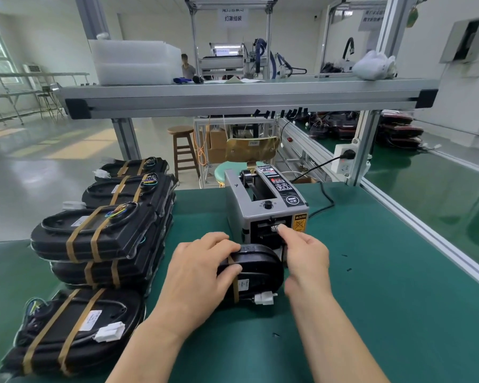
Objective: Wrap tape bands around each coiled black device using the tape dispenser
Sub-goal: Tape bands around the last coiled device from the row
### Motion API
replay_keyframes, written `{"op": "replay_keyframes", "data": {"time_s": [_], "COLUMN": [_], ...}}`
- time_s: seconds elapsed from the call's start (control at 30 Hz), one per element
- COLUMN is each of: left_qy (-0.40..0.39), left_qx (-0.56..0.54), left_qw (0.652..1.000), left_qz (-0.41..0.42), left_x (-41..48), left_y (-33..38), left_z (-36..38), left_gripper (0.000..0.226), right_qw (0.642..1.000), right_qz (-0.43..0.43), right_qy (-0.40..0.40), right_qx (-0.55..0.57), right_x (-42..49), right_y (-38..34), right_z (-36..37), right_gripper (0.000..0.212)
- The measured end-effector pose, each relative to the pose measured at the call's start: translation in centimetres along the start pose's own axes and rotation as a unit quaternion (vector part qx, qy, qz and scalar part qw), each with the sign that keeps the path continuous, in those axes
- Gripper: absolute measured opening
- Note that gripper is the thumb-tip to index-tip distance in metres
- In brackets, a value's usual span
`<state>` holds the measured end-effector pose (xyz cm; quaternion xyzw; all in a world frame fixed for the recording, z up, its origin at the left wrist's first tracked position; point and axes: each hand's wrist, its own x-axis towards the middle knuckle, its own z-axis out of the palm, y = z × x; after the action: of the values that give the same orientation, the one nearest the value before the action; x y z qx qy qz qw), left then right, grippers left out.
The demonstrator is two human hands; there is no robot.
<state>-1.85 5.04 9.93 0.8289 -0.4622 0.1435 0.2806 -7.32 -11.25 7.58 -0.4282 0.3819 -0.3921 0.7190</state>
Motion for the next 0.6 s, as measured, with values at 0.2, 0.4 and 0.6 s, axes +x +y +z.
{"op": "replay_keyframes", "data": {"time_s": [0.2, 0.4, 0.6], "left_qy": [0.033, 0.045, 0.043], "left_qx": [0.017, 0.020, 0.022], "left_qw": [0.999, 0.999, 0.999], "left_qz": [0.011, 0.019, 0.023], "left_x": [-0.1, -0.2, -0.4], "left_y": [-0.1, 0.2, 0.3], "left_z": [0.8, 0.8, 0.7], "left_gripper": [0.028, 0.028, 0.028], "right_qw": [0.998, 0.995, 0.992], "right_qz": [-0.065, -0.095, -0.116], "right_qy": [-0.010, 0.002, 0.002], "right_qx": [0.005, -0.036, -0.043], "right_x": [-4.6, -5.0, -5.2], "right_y": [1.1, 2.0, 2.5], "right_z": [1.0, 1.4, 1.5], "right_gripper": [0.032, 0.032, 0.036]}}
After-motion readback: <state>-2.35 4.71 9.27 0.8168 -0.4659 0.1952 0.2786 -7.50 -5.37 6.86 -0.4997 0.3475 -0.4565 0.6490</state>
